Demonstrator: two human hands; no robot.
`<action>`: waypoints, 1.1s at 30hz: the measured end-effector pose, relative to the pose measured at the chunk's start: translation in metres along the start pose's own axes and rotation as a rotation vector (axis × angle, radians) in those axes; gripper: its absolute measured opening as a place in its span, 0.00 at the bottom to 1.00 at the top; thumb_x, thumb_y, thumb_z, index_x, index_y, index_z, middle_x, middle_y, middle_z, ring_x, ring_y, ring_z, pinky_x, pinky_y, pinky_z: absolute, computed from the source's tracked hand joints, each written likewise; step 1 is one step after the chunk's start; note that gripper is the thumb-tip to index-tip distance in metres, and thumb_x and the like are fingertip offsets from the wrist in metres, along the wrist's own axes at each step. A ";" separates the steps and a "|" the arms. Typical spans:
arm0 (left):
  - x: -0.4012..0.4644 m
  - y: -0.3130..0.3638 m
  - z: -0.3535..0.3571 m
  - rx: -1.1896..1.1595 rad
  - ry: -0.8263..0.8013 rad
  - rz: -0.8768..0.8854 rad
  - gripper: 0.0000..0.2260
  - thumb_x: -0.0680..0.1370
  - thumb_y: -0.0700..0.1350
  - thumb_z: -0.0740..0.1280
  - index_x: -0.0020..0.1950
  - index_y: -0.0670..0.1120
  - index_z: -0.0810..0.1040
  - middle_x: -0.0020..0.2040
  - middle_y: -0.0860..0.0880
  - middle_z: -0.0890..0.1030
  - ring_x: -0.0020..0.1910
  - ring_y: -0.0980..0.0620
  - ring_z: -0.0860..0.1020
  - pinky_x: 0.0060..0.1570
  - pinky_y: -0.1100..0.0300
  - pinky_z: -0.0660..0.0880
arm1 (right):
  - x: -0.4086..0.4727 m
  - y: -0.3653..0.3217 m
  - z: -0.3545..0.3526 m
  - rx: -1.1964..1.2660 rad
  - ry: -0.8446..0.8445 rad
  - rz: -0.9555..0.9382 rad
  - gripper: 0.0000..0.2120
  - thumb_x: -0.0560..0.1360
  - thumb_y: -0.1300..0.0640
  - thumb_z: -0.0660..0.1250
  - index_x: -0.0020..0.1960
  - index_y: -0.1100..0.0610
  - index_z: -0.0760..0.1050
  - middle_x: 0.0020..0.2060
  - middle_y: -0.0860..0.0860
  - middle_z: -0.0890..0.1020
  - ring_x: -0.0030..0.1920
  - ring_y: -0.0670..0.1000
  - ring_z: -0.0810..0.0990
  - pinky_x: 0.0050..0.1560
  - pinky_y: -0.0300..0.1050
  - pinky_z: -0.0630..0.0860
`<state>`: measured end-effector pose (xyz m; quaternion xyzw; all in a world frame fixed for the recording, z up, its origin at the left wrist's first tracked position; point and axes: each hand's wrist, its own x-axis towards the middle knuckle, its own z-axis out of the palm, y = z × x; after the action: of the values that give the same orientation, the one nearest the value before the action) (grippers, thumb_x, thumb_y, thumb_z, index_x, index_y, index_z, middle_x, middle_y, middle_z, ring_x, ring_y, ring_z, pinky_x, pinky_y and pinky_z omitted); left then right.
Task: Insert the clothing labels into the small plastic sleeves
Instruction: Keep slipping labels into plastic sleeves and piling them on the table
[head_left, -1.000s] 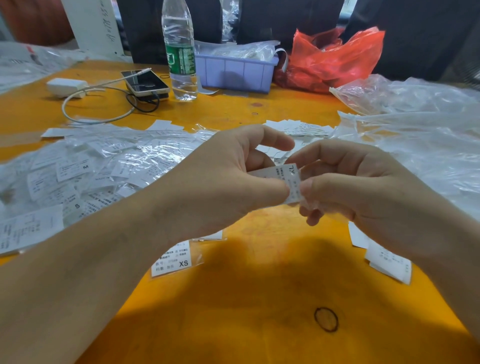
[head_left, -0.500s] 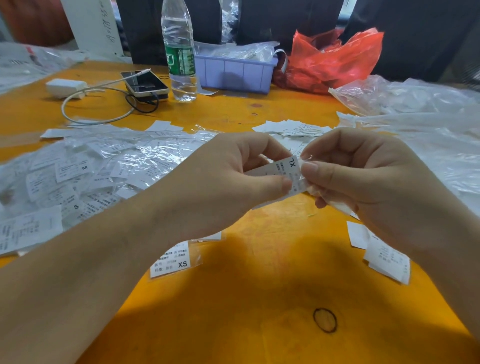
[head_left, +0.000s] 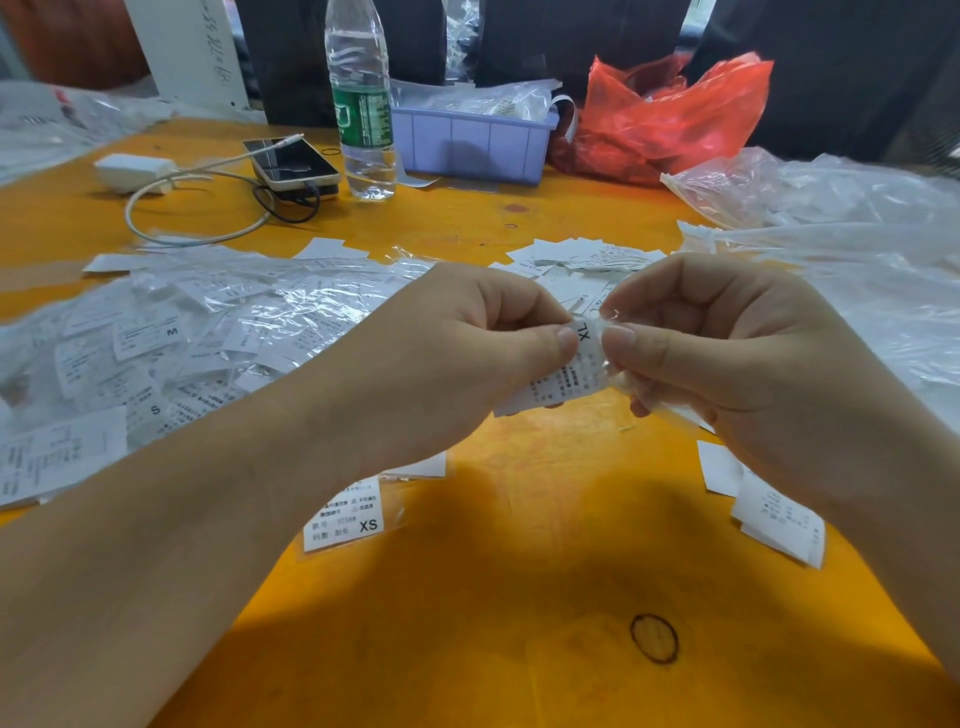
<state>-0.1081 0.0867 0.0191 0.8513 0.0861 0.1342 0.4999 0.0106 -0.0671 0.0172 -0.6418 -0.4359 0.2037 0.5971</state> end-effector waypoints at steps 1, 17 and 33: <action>0.000 0.000 0.000 -0.002 -0.003 -0.003 0.08 0.78 0.46 0.68 0.40 0.50 0.84 0.32 0.55 0.81 0.28 0.62 0.74 0.27 0.69 0.68 | 0.000 0.000 0.000 -0.001 -0.001 0.001 0.08 0.64 0.55 0.72 0.43 0.55 0.80 0.33 0.53 0.83 0.31 0.52 0.79 0.31 0.42 0.77; 0.001 -0.001 0.000 -0.017 -0.098 -0.064 0.09 0.77 0.48 0.69 0.37 0.53 0.84 0.30 0.53 0.81 0.27 0.60 0.74 0.27 0.68 0.70 | -0.001 -0.001 0.002 -0.019 -0.043 0.022 0.11 0.63 0.56 0.72 0.44 0.58 0.79 0.32 0.52 0.82 0.31 0.52 0.77 0.32 0.43 0.77; 0.001 -0.002 0.001 -0.071 -0.016 -0.020 0.06 0.77 0.44 0.69 0.42 0.49 0.83 0.29 0.55 0.80 0.27 0.61 0.74 0.27 0.69 0.69 | -0.003 -0.006 0.005 -0.049 -0.090 0.063 0.15 0.63 0.59 0.71 0.49 0.61 0.77 0.31 0.53 0.81 0.30 0.50 0.77 0.32 0.43 0.76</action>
<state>-0.1065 0.0871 0.0172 0.8330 0.0858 0.1251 0.5321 0.0028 -0.0669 0.0208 -0.6598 -0.4468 0.2403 0.5543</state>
